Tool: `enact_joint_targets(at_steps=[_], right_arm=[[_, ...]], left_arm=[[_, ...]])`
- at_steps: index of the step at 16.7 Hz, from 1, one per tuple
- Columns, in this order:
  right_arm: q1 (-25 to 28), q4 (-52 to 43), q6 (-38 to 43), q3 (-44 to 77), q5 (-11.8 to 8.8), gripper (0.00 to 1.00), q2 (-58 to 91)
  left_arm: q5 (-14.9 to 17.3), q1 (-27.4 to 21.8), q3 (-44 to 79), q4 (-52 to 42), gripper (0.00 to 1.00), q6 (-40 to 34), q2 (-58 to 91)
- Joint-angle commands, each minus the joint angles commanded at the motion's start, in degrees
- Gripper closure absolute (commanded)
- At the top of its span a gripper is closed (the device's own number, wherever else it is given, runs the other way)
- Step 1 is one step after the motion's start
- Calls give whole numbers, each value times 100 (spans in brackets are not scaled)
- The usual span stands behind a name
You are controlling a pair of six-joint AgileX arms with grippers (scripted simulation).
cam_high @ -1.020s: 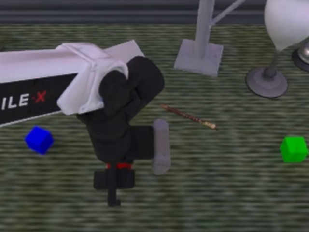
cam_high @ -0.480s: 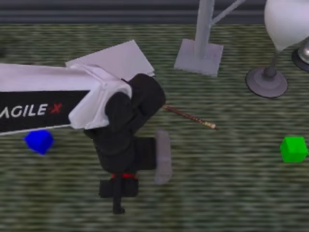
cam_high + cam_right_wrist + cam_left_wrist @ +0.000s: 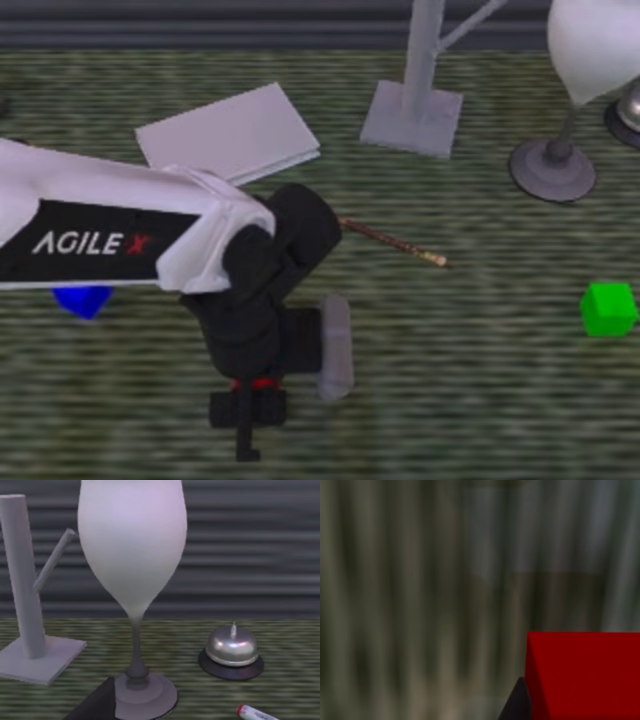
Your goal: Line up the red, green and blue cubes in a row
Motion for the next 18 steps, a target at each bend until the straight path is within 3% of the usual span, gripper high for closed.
enact_joint_targets(at_steps=[13,18], right_arm=[[0,0,0,0,0,0,0],[0,0,0,0,0,0,0]], left_arm=[[0,0,0,0,2,0,0],[0,0,0,0,0,0,0]])
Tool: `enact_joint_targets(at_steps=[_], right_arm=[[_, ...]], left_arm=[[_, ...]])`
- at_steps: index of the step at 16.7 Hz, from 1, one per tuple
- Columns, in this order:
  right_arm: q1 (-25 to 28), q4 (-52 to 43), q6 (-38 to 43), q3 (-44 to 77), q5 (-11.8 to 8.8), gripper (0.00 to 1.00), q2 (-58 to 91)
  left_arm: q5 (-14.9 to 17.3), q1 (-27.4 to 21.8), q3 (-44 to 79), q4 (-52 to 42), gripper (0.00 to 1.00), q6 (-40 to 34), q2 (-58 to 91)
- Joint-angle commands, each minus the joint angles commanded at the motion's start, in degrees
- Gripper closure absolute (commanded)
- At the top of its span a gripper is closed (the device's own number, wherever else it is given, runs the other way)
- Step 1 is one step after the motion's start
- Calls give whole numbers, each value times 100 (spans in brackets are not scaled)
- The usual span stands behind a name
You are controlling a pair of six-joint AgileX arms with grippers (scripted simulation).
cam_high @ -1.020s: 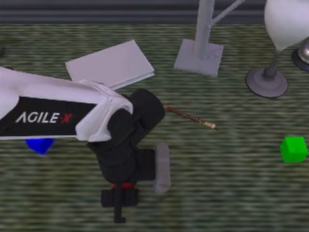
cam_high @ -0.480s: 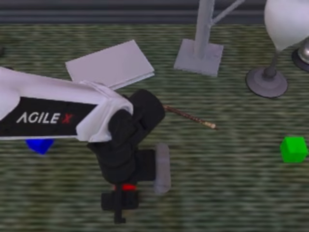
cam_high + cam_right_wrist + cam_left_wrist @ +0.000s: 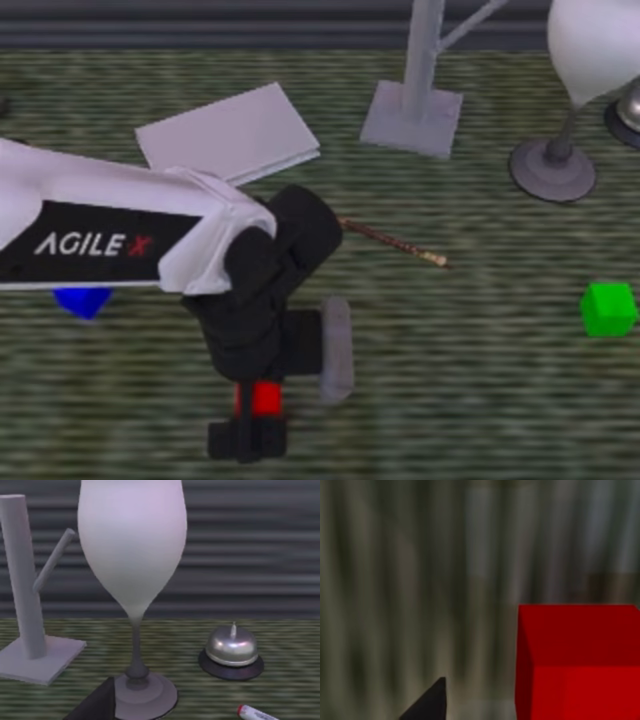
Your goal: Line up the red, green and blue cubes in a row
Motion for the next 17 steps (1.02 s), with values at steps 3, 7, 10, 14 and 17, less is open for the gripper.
enact_joint_targets(at_steps=[3,7,10,14,17], right_arm=[[0,0,0,0,0,0,0],[0,0,0,0,0,0,0],[0,0,0,0,0,0,0],[0,0,0,0,0,0,0],[0,0,0,0,0,0,0]], left_arm=[[0,0,0,0,0,0,0],[-1,3,165,-238,0,30,-106],[1,68,515,-961,0,19,-384],[-3,136,853,-1560,0,4,-708],[-2,108,842,-1551,0,5,-691]])
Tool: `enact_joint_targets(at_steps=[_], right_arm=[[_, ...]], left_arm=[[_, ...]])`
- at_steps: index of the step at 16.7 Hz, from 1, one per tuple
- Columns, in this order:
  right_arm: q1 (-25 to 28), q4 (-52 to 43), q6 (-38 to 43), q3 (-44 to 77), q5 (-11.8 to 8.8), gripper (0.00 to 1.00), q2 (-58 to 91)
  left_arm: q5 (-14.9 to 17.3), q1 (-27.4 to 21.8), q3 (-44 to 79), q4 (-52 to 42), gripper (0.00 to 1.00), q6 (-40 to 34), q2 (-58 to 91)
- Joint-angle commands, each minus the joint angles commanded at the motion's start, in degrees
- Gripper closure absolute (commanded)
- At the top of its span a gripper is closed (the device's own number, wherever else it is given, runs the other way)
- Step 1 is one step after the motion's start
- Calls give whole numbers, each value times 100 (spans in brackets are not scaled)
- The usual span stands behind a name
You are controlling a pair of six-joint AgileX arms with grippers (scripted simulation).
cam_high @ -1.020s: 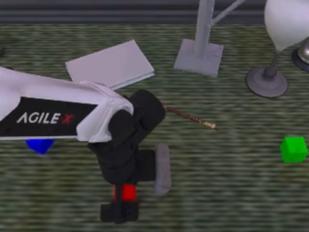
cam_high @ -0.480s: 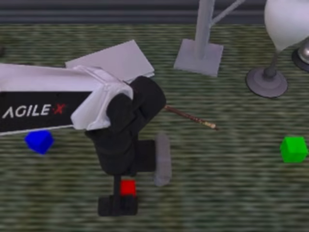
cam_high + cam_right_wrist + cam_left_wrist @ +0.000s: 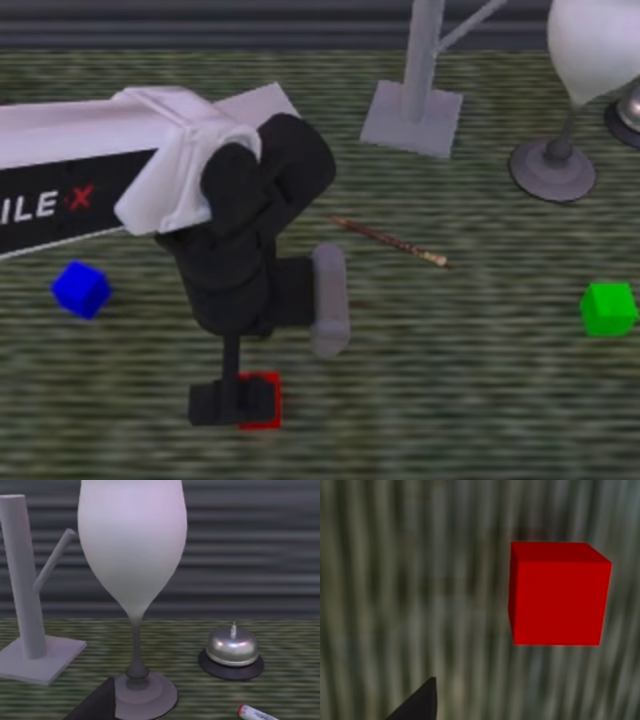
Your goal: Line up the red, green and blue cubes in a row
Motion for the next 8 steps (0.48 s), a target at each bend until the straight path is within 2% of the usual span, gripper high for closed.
enact_joint_targets(at_steps=[4,8], right_arm=[[43,-238,38,328,-9,0,357],[155,-1014,160,1390,-9,0,1687]], left_arm=[[-25,177,-290,206,0,-125,-328],[-83,812,-1269,901,0,-649,-1582]])
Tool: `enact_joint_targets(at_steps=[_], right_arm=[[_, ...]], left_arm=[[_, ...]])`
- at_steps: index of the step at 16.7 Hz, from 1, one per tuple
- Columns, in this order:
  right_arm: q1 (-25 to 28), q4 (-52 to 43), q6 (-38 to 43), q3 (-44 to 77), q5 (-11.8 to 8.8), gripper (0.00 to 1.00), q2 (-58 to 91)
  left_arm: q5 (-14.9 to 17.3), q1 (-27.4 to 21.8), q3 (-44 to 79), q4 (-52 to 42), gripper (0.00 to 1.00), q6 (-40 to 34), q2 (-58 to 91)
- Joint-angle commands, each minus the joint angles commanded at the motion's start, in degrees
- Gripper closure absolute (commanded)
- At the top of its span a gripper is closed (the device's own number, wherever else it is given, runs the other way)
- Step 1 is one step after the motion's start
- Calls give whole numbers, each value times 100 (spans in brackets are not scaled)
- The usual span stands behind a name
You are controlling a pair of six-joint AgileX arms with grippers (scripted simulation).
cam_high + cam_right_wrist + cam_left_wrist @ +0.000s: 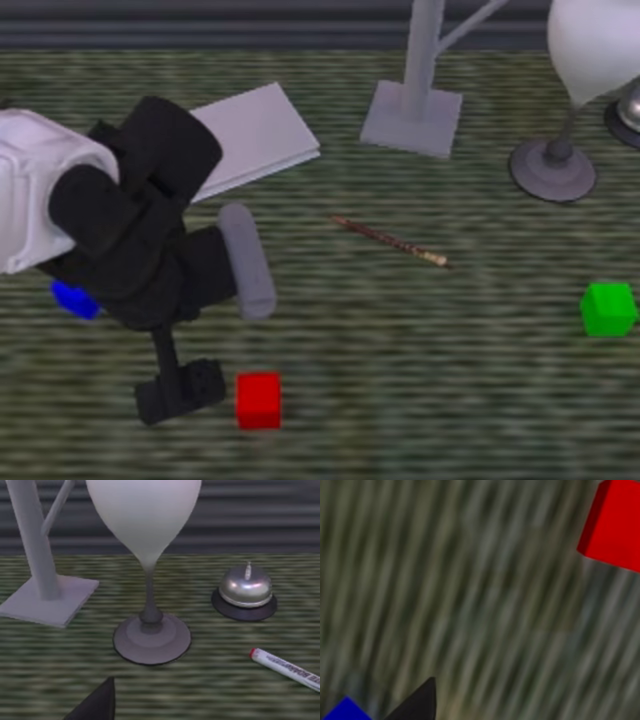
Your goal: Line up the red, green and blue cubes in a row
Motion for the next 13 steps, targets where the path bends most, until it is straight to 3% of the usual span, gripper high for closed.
enact_joint_targets(at_steps=[8,13], right_arm=[[316,-2343,312,2951,31,0,4742],[506,-3676,499,4643,39,0,7241]], left_arm=[[-95,1882,-3204,2207,0,-1964,-4446],[-91,2778,-4784,3545,0,-3164,-6855]])
